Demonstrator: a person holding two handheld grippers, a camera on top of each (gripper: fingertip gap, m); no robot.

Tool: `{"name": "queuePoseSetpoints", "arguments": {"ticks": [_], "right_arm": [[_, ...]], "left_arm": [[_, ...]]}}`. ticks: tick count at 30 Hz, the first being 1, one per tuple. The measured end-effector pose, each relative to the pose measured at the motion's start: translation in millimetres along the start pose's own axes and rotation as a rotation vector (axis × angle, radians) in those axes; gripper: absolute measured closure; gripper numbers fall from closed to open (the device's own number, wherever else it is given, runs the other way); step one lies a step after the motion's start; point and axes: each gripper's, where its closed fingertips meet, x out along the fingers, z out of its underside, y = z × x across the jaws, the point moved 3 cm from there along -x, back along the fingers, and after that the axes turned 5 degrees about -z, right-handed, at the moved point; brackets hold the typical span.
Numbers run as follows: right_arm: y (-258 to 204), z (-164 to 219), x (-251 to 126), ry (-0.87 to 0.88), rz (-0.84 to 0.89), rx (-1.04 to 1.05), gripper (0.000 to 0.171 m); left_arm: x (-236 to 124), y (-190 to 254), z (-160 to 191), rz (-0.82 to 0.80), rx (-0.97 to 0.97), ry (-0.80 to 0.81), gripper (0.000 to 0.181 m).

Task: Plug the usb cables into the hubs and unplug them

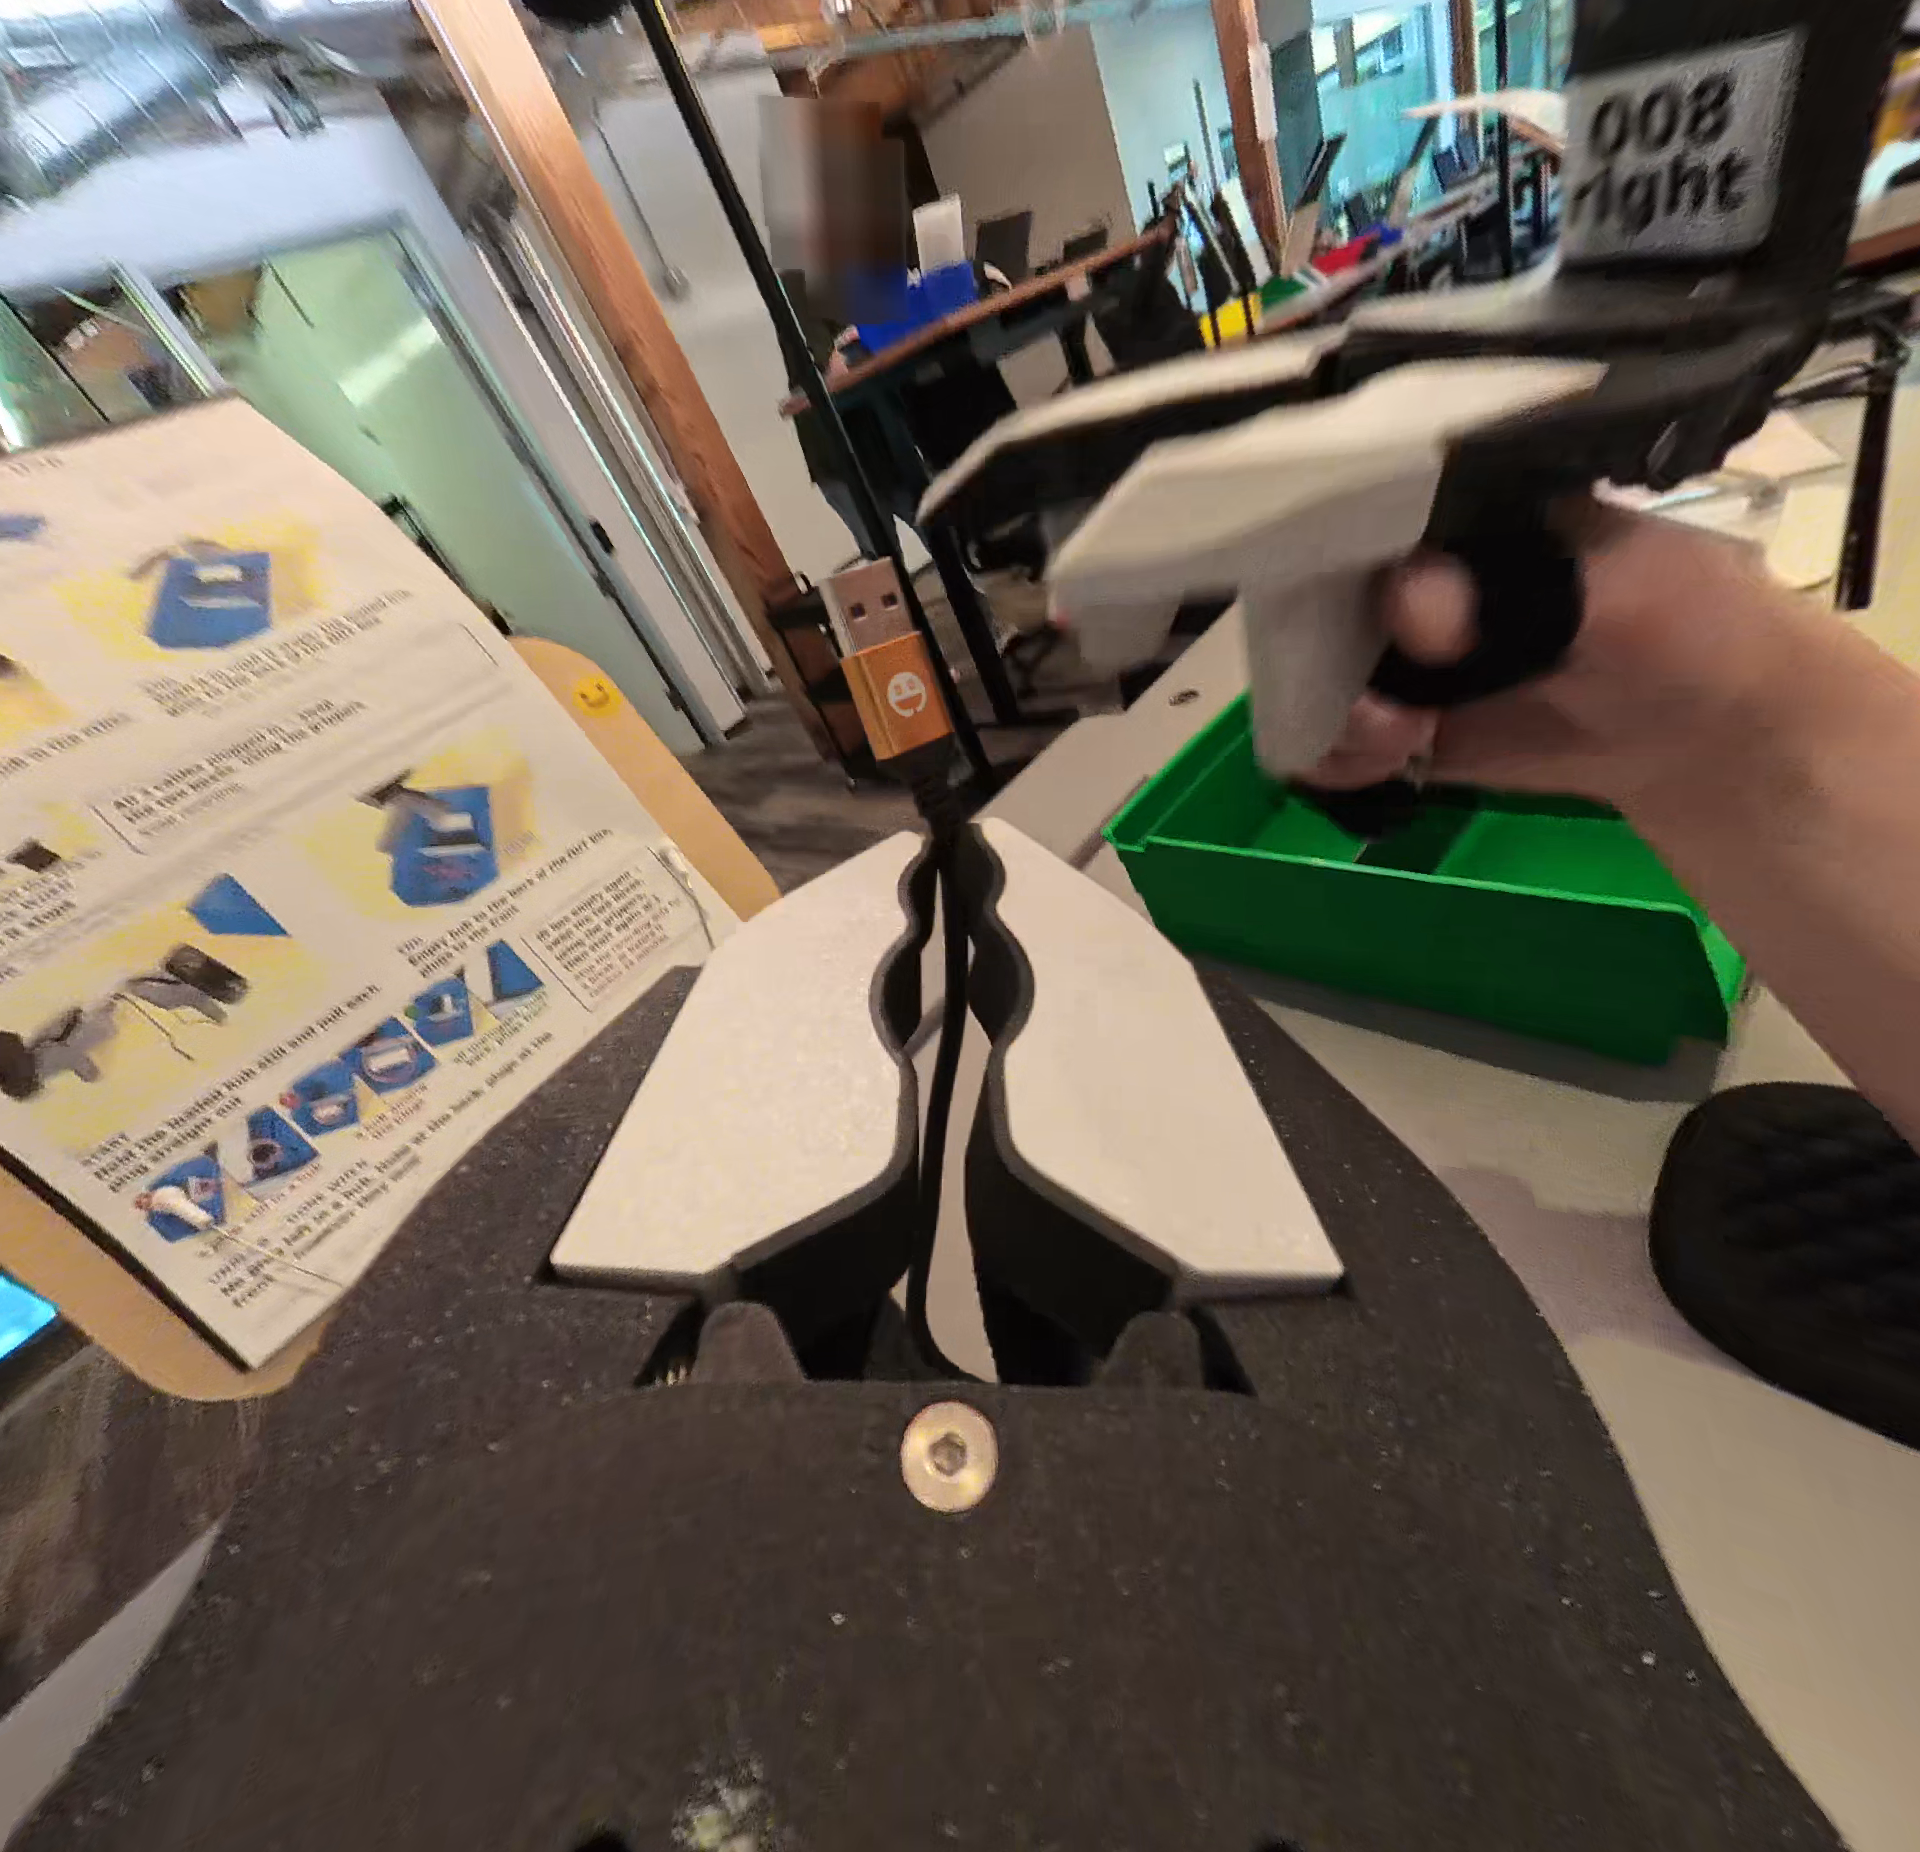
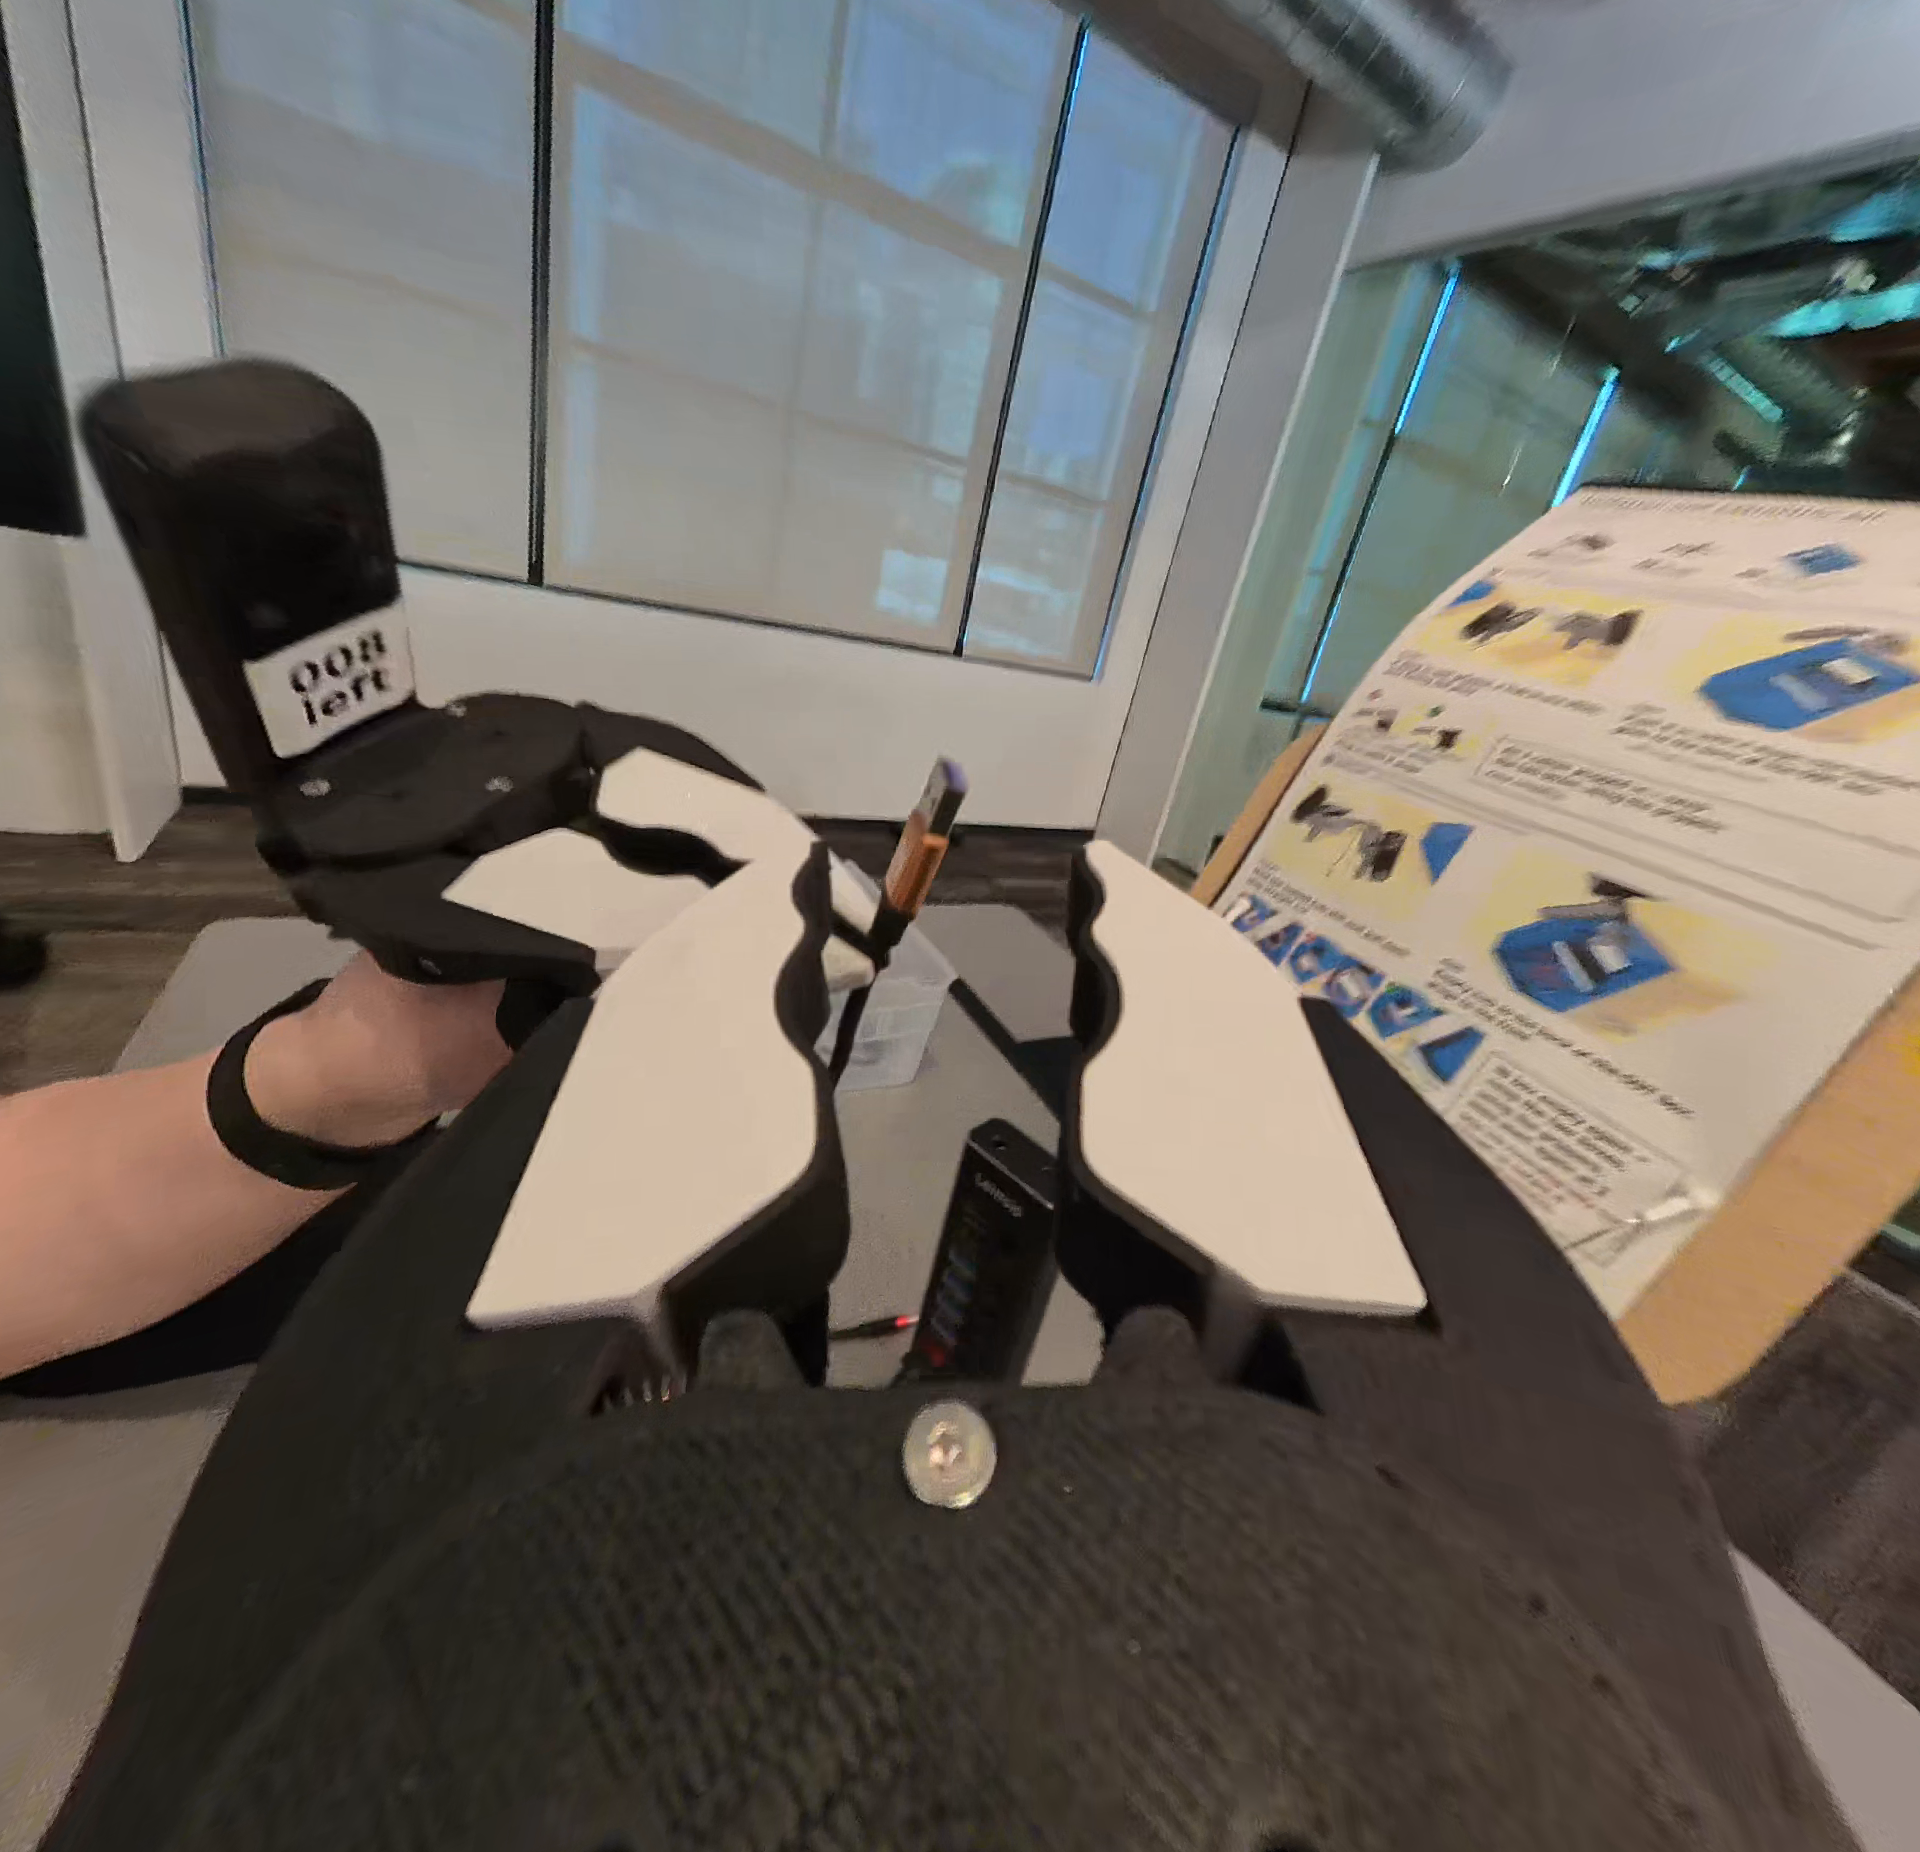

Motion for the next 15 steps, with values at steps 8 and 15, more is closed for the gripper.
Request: {"name": "queuePoseSetpoints", "arguments": {"ticks": [8, 15], "right_arm": [[-23, 3, 26, 0.027, -0.044, -0.059, 0.163], [-44, 9, 27, -0.118, -0.014, -0.487, 0.163]], "left_arm": [[-11, -2, -14, 0.017, 0.025, 0.099, 0.177], [-53, -13, -39, 0.207, 0.032, 0.178, 0.156]]}}
